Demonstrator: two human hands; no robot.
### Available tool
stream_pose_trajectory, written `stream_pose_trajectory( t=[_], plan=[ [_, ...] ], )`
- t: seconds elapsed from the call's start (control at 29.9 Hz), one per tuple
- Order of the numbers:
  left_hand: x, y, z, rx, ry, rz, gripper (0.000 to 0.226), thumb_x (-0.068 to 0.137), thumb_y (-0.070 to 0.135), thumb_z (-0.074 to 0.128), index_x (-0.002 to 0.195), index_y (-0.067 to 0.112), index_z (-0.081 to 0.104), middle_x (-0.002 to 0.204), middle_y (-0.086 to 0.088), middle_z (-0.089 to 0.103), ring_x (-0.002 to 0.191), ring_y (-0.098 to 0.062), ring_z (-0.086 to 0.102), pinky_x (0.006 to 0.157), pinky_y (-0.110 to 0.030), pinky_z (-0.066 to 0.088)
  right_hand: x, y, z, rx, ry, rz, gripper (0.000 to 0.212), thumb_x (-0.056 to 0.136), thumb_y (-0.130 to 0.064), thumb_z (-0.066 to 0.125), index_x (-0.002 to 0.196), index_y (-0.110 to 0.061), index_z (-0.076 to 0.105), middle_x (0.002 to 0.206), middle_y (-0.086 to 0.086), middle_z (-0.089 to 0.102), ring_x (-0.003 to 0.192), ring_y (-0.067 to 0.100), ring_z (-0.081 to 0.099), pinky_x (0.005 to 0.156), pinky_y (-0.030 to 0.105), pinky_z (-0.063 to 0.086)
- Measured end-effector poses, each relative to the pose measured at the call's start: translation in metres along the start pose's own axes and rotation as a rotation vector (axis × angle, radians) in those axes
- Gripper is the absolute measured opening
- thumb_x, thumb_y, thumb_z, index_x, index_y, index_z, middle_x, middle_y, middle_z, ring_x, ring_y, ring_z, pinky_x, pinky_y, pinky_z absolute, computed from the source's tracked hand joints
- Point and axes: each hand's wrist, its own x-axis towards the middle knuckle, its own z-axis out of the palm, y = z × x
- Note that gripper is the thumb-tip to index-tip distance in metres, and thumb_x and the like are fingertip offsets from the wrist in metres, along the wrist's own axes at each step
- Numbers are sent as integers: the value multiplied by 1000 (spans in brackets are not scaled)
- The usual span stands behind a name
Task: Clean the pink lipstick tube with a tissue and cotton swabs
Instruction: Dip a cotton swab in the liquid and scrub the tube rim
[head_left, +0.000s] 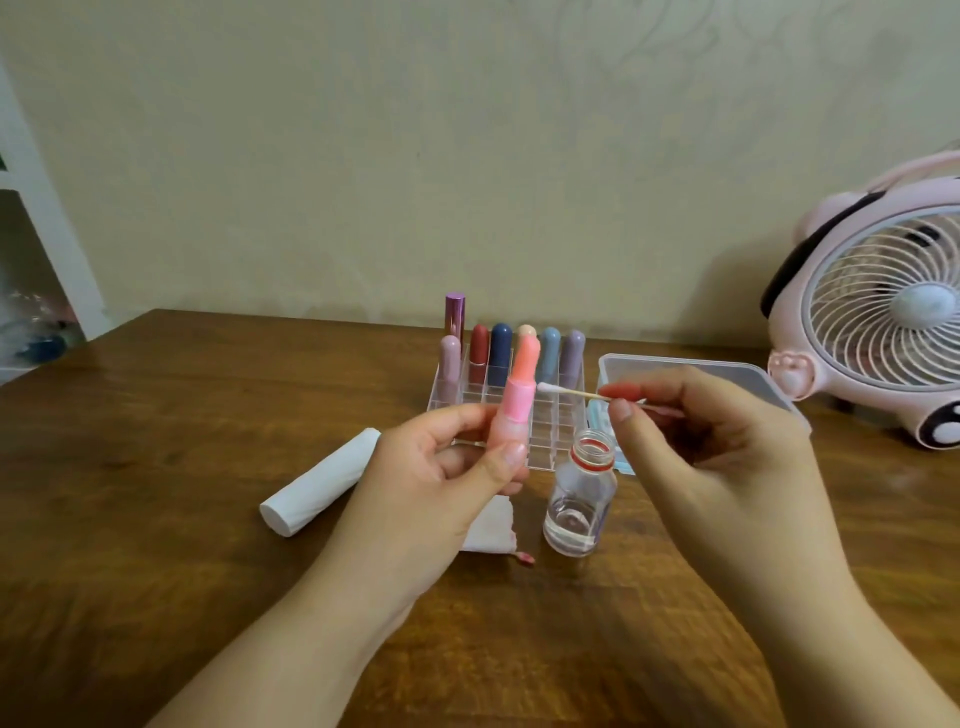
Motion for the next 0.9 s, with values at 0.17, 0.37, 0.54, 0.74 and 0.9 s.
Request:
stream_pose_trajectory(
  t=[0.17, 0.37, 0.54, 0.74, 0.9],
  plan=[
    [0, 0, 0, 5, 0, -3, 23, 78, 16, 67, 82, 37, 61, 77, 17, 75, 75, -5, 72, 72, -22, 54, 0, -3, -1, -8, 2, -7, 22, 81, -15, 62, 84, -38, 63, 93, -17, 65, 76, 4, 64, 58, 5, 47],
    [-1, 0, 0, 7, -13, 7, 19, 66, 30, 67, 83, 37, 63, 78, 14, 76, 75, -6, 72, 71, -22, 54, 0, -3, -1, -5, -3, -19, 22, 80, -16, 62, 82, -39, 63, 92, -22, 63, 73, -3, 64, 60, 5, 48],
    [-1, 1, 1, -19, -26, 5, 17, 67, 28, 66, 81, 38, 63, 76, 12, 75, 72, -5, 71, 63, -13, 53, 0, -1, -2, -14, 9, -27, 21, 83, -18, 66, 81, -39, 63, 92, -18, 65, 72, 2, 64, 60, 8, 50],
    [-2, 1, 1, -14, -23, -22, 18, 80, 20, 63, 83, 38, 62, 74, 16, 74, 71, -1, 68, 64, -15, 53, 0, 0, -2, -7, -6, -21, 19, 84, -20, 65, 82, -38, 64, 89, -16, 66, 72, 2, 65, 58, 8, 49],
    [-3, 0, 2, -14, -22, 4, 23, 76, 14, 67, 88, 35, 65, 73, 18, 74, 68, 4, 66, 62, -11, 51, -2, -1, 0, 1, -10, -21, 18, 80, -22, 61, 79, -40, 64, 85, -13, 68, 68, 11, 64, 55, 18, 52]
  ],
)
